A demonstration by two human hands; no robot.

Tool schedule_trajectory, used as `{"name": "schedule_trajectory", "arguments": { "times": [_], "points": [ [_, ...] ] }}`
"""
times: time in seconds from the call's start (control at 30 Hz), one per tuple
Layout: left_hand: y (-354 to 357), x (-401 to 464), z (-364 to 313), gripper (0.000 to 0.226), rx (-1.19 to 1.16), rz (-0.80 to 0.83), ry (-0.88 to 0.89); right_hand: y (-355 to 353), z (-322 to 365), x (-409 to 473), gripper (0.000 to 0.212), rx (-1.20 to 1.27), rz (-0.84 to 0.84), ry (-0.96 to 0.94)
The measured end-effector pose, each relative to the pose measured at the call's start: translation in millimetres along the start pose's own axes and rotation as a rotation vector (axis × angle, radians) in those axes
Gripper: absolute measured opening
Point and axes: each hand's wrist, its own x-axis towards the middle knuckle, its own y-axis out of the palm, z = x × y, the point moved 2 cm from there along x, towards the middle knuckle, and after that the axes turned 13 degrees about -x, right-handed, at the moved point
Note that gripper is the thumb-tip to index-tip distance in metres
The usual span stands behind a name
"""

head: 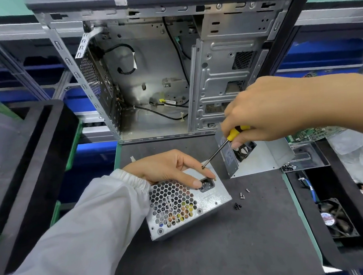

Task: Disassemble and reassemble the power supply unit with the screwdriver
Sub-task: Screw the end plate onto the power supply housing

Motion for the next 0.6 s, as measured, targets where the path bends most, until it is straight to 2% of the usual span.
{"name": "schedule_trajectory", "arguments": {
  "times": [0.13, 0.33, 0.47, 0.6],
  "points": [
    [0, 0, 0, 0.036, 0.013, 0.009, 0.013, -6, -5, -10, 0.022, 0.054, 0.012, 0.025],
    [0, -1, -1, 0.037, 0.014, 0.028, 0.023, -15, 5, -20, 0.02, 0.053, -0.017, 0.039],
    [2, 0, 0, 0.027, 0.024, -0.004, 0.031, -9, 1, -18, 0.021, 0.046, -0.002, 0.099],
    [2, 1, 0, 0.027, 0.054, -0.034, 0.043, 5, -1, -15, 0.019, 0.129, 0.031, 0.12]
  ]
}}
